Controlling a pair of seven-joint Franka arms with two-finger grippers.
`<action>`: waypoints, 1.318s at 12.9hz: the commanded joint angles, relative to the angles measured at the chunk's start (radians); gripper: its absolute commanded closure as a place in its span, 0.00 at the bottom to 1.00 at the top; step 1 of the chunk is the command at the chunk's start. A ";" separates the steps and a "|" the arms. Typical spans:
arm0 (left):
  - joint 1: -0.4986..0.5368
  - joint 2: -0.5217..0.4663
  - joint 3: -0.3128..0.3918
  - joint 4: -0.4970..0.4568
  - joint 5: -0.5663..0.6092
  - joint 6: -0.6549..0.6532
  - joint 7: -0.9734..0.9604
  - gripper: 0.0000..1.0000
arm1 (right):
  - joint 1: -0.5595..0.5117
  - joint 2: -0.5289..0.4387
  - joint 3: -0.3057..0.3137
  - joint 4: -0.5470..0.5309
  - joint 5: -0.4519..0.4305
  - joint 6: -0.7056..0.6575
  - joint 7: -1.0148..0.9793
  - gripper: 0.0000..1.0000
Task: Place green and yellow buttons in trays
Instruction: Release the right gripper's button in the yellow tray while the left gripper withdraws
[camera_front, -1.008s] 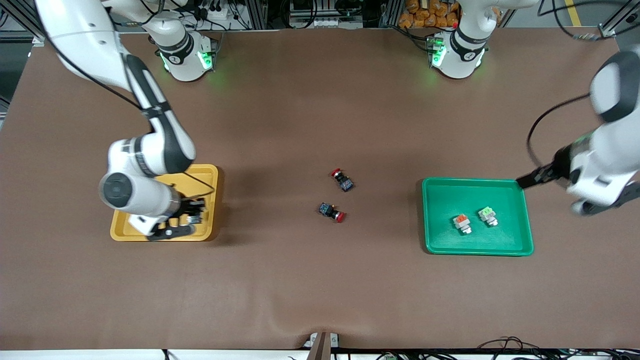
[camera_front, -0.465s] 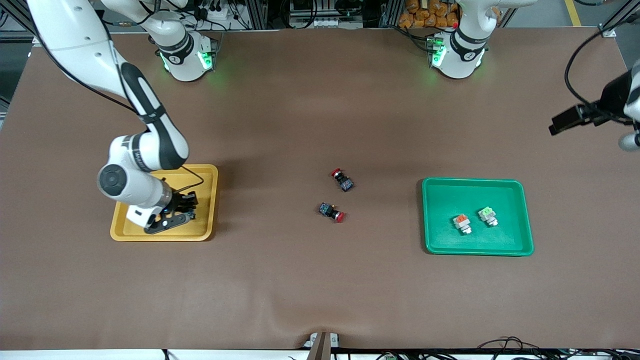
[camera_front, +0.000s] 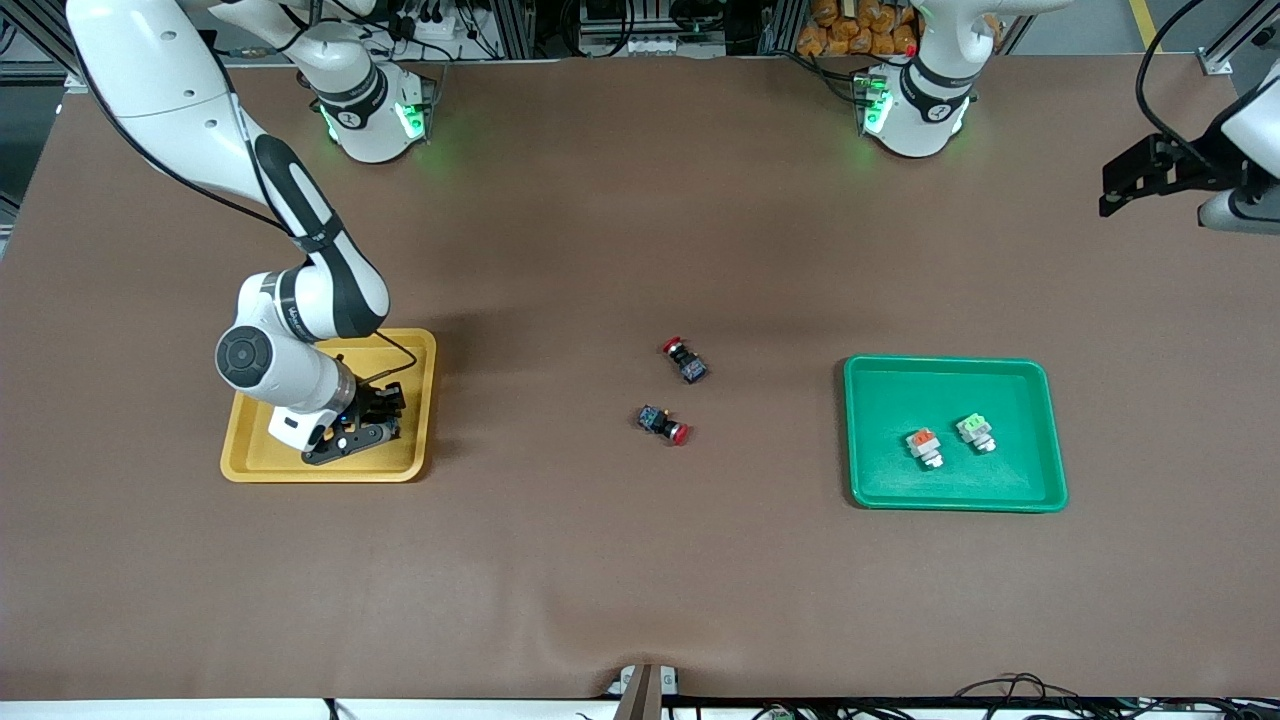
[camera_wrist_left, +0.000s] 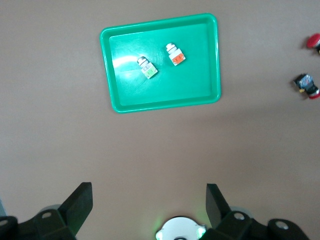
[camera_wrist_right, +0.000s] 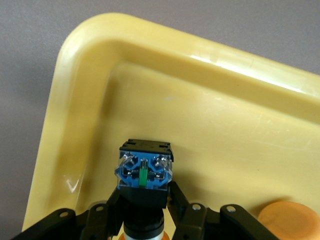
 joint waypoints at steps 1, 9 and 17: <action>0.009 -0.006 -0.004 0.007 0.038 -0.013 0.067 0.00 | -0.003 -0.005 0.004 -0.007 0.003 0.012 -0.040 0.06; 0.003 0.068 -0.012 0.023 0.007 -0.007 -0.024 0.00 | -0.018 -0.029 0.005 0.019 0.004 -0.057 -0.075 0.00; 0.023 0.092 0.002 0.033 0.026 0.016 -0.031 0.00 | -0.037 -0.173 0.004 0.177 0.004 -0.375 -0.068 0.00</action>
